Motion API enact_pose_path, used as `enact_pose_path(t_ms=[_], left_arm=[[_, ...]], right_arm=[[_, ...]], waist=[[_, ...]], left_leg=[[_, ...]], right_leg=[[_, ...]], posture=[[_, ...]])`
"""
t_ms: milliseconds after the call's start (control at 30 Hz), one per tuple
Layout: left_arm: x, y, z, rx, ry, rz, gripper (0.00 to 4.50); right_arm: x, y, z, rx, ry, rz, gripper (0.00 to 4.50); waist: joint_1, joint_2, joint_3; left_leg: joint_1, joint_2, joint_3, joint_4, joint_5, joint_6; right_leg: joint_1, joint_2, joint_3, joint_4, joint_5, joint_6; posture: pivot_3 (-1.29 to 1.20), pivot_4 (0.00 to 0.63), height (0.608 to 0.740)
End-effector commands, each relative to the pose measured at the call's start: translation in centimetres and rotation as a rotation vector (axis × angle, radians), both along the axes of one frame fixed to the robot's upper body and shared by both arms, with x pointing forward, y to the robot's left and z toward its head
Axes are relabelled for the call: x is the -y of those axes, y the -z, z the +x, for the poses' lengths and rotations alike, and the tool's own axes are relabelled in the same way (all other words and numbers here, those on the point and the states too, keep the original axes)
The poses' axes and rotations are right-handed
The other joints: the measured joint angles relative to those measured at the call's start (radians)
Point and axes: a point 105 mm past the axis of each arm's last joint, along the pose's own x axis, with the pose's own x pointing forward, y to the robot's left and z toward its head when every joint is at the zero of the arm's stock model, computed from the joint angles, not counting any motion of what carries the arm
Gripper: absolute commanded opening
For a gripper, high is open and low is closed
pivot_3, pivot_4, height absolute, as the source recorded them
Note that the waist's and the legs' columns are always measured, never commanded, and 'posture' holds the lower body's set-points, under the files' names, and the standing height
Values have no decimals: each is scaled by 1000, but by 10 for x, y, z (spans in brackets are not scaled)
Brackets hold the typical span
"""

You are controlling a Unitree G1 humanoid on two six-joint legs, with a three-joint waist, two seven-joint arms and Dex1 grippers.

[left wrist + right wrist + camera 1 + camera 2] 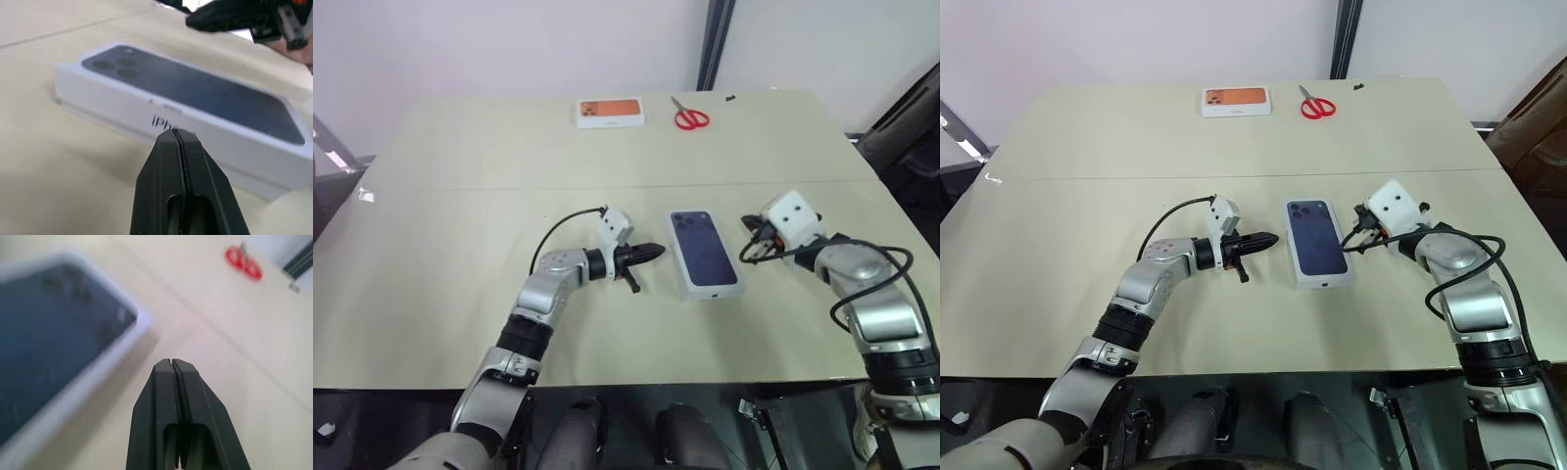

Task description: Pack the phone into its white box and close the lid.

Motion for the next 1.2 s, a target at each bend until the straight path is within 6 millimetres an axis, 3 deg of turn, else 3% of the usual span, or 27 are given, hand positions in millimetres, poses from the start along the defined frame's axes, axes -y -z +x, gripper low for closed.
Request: enact_pose_path(t_ms=[33,133,267,333,400,467,633,667,733,767,900,967,1000,1100,1200], left_arm=[[11,-23,5,43,1,-72,0],[26,-32,7,45,10,-111,0],[46,-22,-4,64,71,-58,0],[49,-9,-9,34,98,-9,0],[47,21,-14,25,121,148,0],[40,40,-14,14,112,245,0],[31,31,-4,-74,60,167,0],[30,27,-1,-96,44,139,254],[27,19,2,-62,34,114,800],[25,13,2,-46,42,96,1328],[6,-5,6,61,29,78,3363],[-18,-13,11,84,0,70,4425],[-26,-16,12,92,-9,69,4500],[-60,-20,16,158,-82,158,4500],[-81,-28,16,138,-130,157,4500]], right_arm=[[-21,-11,-10,22,-108,49,47],[-38,4,-23,-52,-193,54,47],[-43,32,-34,-135,-228,-55,47],[-41,47,-39,-169,-238,-136,47],[-36,60,-43,-211,-235,-172,47],[-33,62,-45,-207,-237,-199,47],[-25,48,-31,-161,-166,-144,47],[-26,46,-29,-175,-164,-98,12],[-30,40,-27,-181,-165,-14,554],[-31,36,-25,-170,-161,1,935],[-28,19,-16,-117,-129,61,2980],[-27,14,-16,-107,-138,73,4011],[-26,13,-17,-105,-144,68,4451],[-31,13,-22,-103,-183,78,4451],[-35,8,-25,-75,-210,96,4451]], waist=[[2,0,0],[4,0,0],[0,0,0],[-1,0,0],[0,0,0],[1,-1,-1],[0,-1,-3],[-1,-1,-3],[-1,-1,-3],[-2,-1,-3],[-5,-1,-2],[-3,-1,-2],[-3,0,-2],[-1,0,-2],[1,0,-2]], left_leg=[[0,0,0,0,0,0],[0,0,0,1,0,1],[0,0,0,2,-1,1],[0,0,0,2,-1,1],[0,0,0,2,-1,1],[1,0,0,2,-1,2],[9,0,-2,2,-5,7],[11,0,-2,2,-5,8],[12,0,-2,2,-6,8],[12,0,-2,2,-6,8],[12,0,-2,1,-6,8],[12,0,-2,1,-6,8],[11,0,-2,1,-6,8],[7,0,-2,2,-5,7],[4,0,-2,2,-3,4]], right_leg=[[0,0,0,0,0,0],[1,0,0,0,0,0],[1,0,0,0,0,0],[1,0,0,0,0,0],[1,0,0,0,0,0],[2,1,0,0,0,0],[12,1,-1,-3,0,1],[14,1,-1,-3,-1,1],[15,0,-1,-3,-1,1],[15,0,-1,-3,-1,1],[14,1,-1,-3,-1,1],[13,0,0,-3,-1,1],[12,0,0,-3,-1,1],[9,0,0,-3,-1,1],[7,0,-1,-3,-1,1]], posture=[[0,150,734],[0,150,734],[0,150,734],[0,150,734],[0,150,734],[0,150,734],[0,150,734],[0,150,734],[0,150,734],[0,150,734],[0,150,734],[0,150,734],[0,150,734],[0,150,734],[0,150,734]])
